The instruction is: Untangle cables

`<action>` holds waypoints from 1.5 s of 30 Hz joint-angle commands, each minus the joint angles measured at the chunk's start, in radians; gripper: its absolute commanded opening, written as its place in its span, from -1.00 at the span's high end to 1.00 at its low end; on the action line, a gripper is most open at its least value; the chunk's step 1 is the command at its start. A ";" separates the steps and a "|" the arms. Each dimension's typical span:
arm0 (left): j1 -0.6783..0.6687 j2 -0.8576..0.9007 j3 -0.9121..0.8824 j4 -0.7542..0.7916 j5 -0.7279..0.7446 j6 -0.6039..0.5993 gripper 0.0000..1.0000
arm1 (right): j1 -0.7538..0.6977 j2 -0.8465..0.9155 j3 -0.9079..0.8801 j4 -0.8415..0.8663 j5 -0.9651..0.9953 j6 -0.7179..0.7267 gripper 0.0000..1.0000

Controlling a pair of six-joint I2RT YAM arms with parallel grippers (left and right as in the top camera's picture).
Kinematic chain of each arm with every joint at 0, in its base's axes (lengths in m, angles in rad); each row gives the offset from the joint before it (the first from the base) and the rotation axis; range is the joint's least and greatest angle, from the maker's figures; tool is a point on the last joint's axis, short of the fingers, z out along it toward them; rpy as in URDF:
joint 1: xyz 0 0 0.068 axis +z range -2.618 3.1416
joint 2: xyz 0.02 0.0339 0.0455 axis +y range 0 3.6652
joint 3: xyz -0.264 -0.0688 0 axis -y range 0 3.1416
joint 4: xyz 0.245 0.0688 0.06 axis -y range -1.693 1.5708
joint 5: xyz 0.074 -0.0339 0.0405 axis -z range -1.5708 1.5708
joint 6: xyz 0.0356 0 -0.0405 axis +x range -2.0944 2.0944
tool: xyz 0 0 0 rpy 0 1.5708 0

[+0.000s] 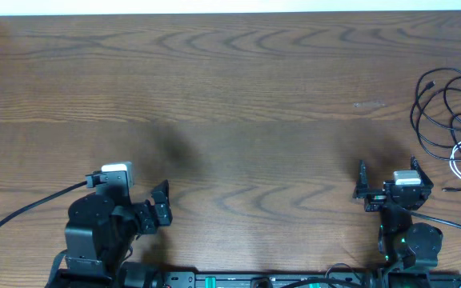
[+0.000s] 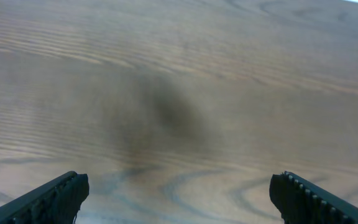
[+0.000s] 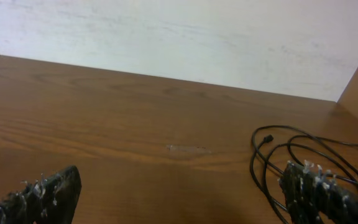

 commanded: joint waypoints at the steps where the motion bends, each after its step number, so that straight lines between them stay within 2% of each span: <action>1: 0.043 -0.042 -0.053 0.049 -0.019 0.024 -0.97 | 0.002 -0.006 -0.001 -0.005 -0.006 0.014 -0.99; 19: 0.101 -0.422 -0.623 0.731 -0.077 0.026 -0.97 | 0.002 -0.006 -0.001 -0.005 -0.006 0.014 -0.98; 31: 0.100 -0.464 -0.817 1.057 -0.135 0.024 -0.97 | 0.002 -0.006 -0.001 -0.005 -0.006 0.014 -0.98; 36: 0.100 -0.465 -0.819 1.040 -0.151 0.069 -0.97 | 0.002 -0.006 -0.001 -0.005 -0.006 0.014 -0.99; 42: 0.096 -0.465 -0.819 0.868 -0.147 0.072 -0.97 | 0.002 -0.006 -0.001 -0.005 -0.006 0.014 -0.98; 45: 0.095 -0.465 -0.819 0.871 -0.147 0.076 -0.97 | 0.002 -0.006 -0.001 -0.005 -0.006 0.014 -0.98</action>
